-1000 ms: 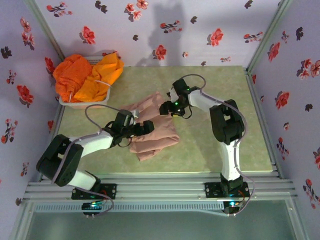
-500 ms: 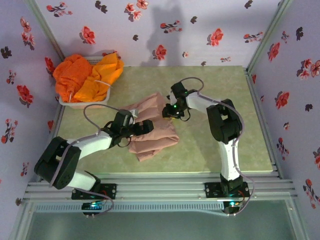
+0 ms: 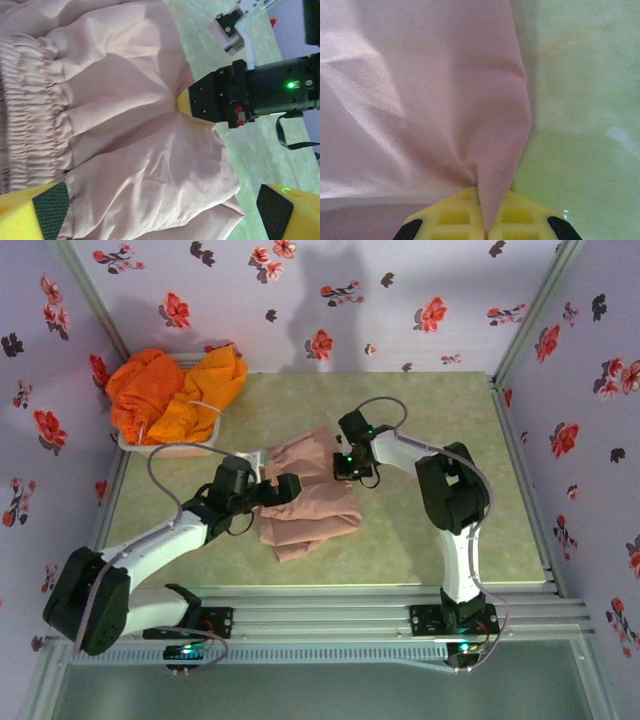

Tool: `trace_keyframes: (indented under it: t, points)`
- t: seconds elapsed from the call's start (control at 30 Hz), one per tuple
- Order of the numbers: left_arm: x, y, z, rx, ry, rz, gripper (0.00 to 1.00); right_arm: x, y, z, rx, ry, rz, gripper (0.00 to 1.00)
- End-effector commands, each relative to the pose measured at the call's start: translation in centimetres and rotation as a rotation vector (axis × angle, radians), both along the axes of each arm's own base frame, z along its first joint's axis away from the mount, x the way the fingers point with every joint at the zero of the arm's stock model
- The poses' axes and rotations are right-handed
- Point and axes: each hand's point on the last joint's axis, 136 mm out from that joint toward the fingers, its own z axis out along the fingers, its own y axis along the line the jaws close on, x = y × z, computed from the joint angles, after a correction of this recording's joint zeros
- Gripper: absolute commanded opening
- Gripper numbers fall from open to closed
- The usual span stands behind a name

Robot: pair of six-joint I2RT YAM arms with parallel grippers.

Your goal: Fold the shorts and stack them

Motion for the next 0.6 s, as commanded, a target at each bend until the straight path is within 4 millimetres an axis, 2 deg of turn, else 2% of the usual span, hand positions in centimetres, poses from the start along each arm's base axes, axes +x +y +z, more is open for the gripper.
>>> trace_keyframes:
  t: [0.0,0.23,0.37,0.57]
  points:
    - [-0.1,0.3,0.8,0.032,-0.027,-0.006,0.99,-1.6,-4.1,-1.9,-0.191,0.050,-0.049,0.00]
    - [-0.4,0.5,1.4,0.034,-0.049,-0.017,0.99,-1.0,-6.9,-1.3,-0.325,0.010,-0.057,0.00]
    - [-0.4,0.8,1.7,0.043,-0.065,-0.011,0.99,-0.6,-11.1,-0.1,-0.464,-0.017,-0.078,0.00]
    - [-0.4,1.3,2.7,0.041,-0.102,0.005,0.99,-0.1,-19.5,2.9,-0.680,-0.042,-0.142,0.00]
